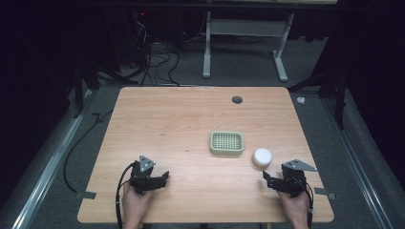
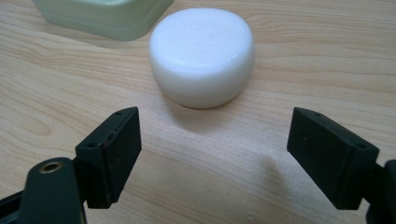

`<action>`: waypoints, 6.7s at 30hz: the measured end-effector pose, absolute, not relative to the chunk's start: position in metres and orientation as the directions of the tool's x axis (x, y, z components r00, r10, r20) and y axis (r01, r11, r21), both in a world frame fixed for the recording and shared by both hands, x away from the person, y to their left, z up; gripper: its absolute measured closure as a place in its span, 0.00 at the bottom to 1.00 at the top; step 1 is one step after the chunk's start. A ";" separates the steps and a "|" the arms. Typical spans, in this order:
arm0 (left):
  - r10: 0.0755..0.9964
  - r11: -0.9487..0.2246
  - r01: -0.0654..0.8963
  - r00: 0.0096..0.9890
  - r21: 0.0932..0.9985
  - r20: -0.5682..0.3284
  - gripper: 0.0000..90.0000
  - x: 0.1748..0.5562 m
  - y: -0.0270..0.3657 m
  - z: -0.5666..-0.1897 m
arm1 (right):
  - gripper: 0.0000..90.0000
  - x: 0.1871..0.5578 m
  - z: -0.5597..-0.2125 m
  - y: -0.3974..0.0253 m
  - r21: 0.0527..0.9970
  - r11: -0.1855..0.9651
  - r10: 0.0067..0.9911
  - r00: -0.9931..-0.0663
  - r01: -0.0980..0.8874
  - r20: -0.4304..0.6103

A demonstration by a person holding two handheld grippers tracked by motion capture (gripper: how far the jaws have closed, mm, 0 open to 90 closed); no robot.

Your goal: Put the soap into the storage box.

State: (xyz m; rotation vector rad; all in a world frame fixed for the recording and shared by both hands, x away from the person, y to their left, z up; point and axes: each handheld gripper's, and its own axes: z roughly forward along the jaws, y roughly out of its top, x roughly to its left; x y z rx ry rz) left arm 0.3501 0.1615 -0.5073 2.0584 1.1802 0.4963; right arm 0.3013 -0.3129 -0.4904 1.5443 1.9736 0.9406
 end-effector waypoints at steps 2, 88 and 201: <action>0.860 -0.338 0.590 0.511 0.733 -0.015 0.22 0.350 0.162 -0.507 | 0.20 0.303 -0.490 -0.311 0.748 0.135 0.962 -0.265 0.650 0.056; 0.859 -0.336 0.591 0.511 0.733 -0.018 0.22 0.350 0.162 -0.507 | 0.26 0.364 -0.494 -0.287 0.711 0.168 0.963 -0.269 0.683 0.030; 0.859 -0.335 0.591 0.512 0.733 -0.020 0.22 0.350 0.162 -0.507 | 0.26 0.407 -0.427 -0.238 0.742 0.229 0.887 -0.449 0.630 0.108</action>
